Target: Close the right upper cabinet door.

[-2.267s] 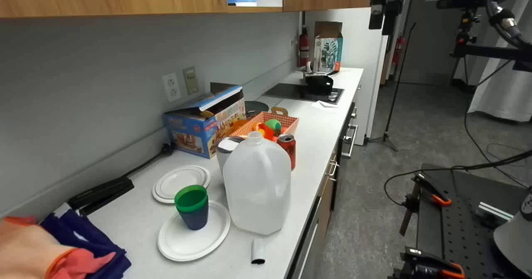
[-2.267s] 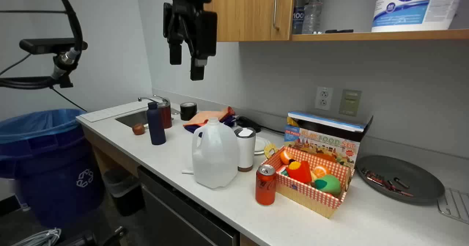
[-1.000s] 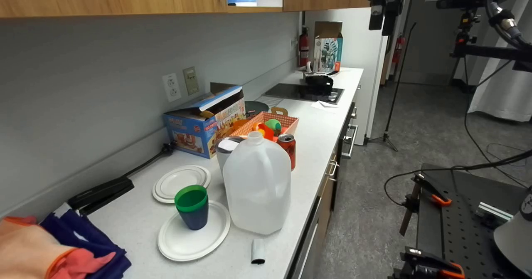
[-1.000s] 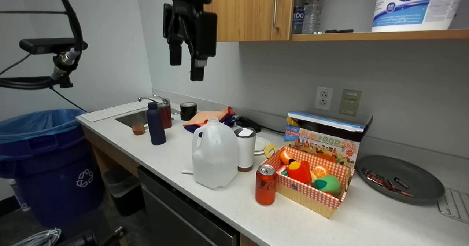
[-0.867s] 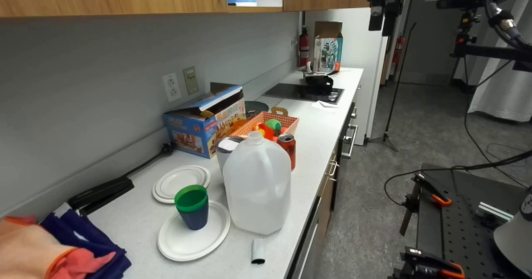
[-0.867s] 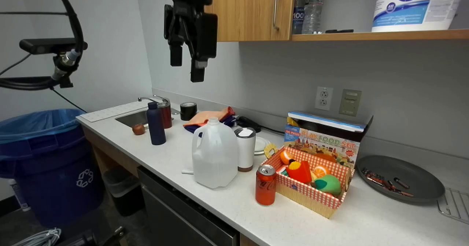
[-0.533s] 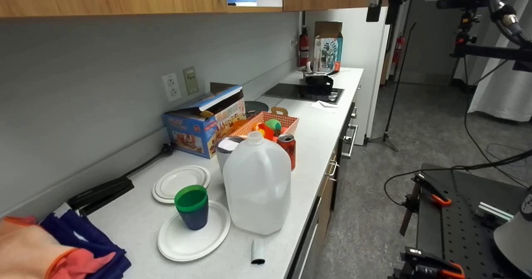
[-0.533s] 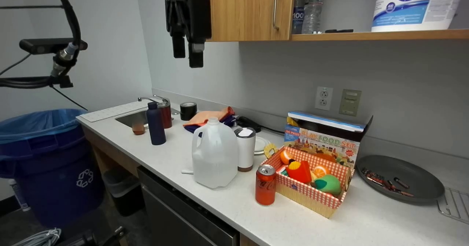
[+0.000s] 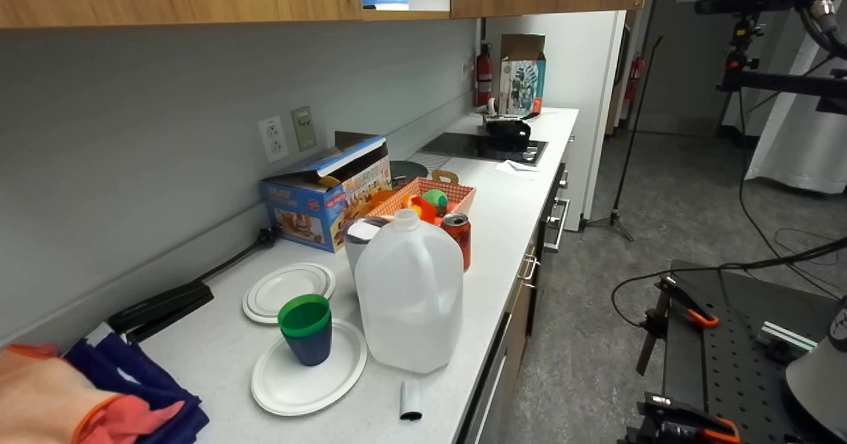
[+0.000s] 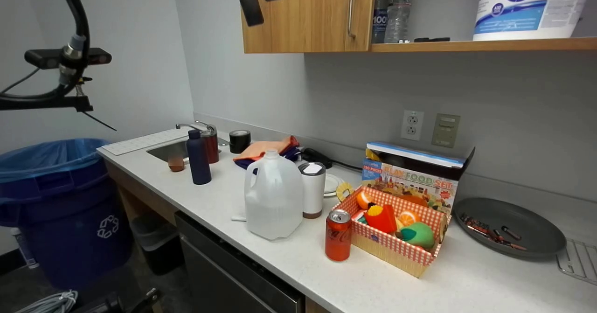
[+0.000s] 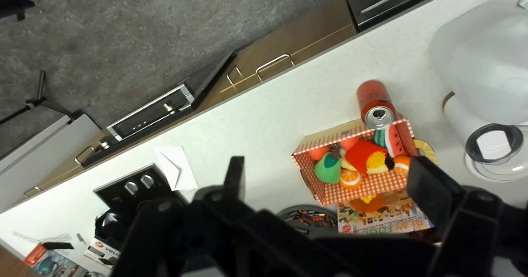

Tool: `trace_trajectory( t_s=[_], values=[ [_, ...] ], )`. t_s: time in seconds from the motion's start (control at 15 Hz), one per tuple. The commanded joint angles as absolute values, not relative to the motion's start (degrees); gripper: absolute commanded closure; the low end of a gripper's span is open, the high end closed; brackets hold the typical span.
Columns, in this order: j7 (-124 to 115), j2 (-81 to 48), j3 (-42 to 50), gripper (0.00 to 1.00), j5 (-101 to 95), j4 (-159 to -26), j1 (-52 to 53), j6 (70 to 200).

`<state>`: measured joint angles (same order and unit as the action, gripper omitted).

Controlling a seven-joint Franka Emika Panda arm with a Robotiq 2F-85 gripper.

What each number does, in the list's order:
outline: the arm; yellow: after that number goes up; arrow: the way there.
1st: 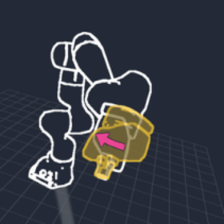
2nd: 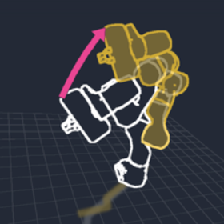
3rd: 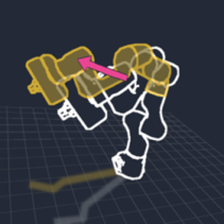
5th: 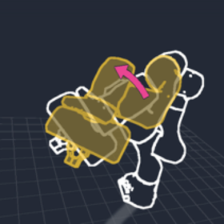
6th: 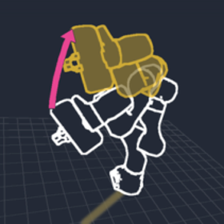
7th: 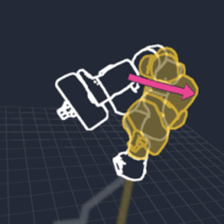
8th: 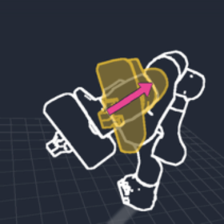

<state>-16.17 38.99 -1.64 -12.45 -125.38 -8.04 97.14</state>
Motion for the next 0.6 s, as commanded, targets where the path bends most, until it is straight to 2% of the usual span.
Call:
trace_trajectory(
  t_s=[0.0,0.2,0.53],
  values=[
    [-16.3,38.9,-1.6,0.00,-12.8,-125.2,-8.0,97.0],
    [-16.2,38.5,-1.9,0.00,-13.7,-125.0,-8.0,97.7],
    [-16.3,35.5,-1.3,0.00,-17.9,-116.8,-9.9,95.9]
  ],
)
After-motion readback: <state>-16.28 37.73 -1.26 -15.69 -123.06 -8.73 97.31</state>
